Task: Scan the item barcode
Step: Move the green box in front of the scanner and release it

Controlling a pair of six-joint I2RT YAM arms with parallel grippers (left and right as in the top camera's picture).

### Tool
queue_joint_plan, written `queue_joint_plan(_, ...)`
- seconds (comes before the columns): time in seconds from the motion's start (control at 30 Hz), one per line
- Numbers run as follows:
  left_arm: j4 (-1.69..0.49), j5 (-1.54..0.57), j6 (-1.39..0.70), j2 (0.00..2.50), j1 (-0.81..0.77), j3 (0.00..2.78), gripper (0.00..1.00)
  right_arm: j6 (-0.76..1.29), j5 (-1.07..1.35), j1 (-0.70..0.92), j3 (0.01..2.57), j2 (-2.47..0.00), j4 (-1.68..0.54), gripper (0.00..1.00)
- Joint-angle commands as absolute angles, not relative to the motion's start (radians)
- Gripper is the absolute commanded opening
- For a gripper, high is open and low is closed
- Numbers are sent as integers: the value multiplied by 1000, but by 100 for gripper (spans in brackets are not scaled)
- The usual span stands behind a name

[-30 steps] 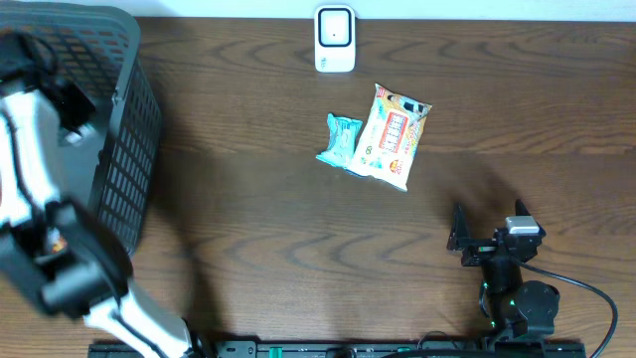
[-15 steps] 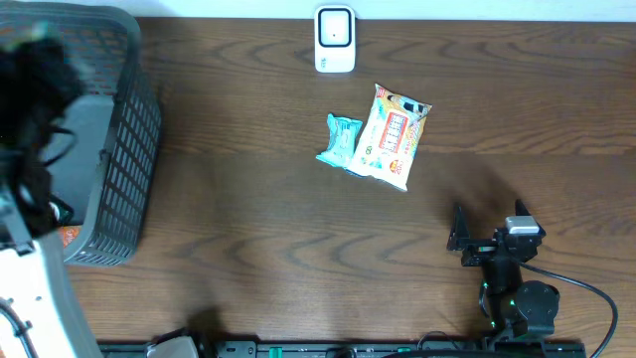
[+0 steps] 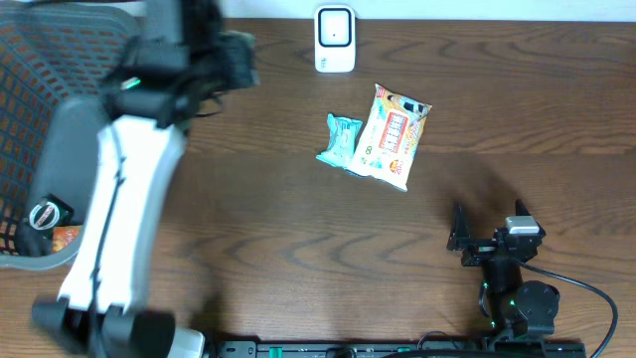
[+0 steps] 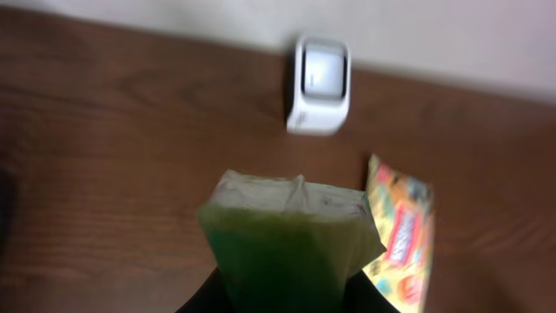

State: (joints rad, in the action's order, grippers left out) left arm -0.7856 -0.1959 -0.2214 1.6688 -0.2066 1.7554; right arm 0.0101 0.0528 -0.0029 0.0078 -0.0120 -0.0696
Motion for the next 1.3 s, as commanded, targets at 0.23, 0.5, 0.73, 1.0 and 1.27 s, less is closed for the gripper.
queue_joint_plan(0.23,-749,-7,-128,2016,-322,1745,15,2,52,-7,6,-7,-72,99)
queue_joint_plan(0.5,-747,-30,-240,2190,-381,1744,16,2,52,-7,6,-7,-72,99)
queue_joint_plan(0.73,-724,-70,-249,2209,-458,1744,49,2,52,-7,6,-7,-72,99)
queue_joint_plan(1.0,-732,-36,-249,2191,-473,1762,70,2,52,-7,6,-7,-72,99)
queue_joint_plan(1.27,-759,-23,-244,1944,-356,1837,72,2,52,-7,6,-7,-72,99)
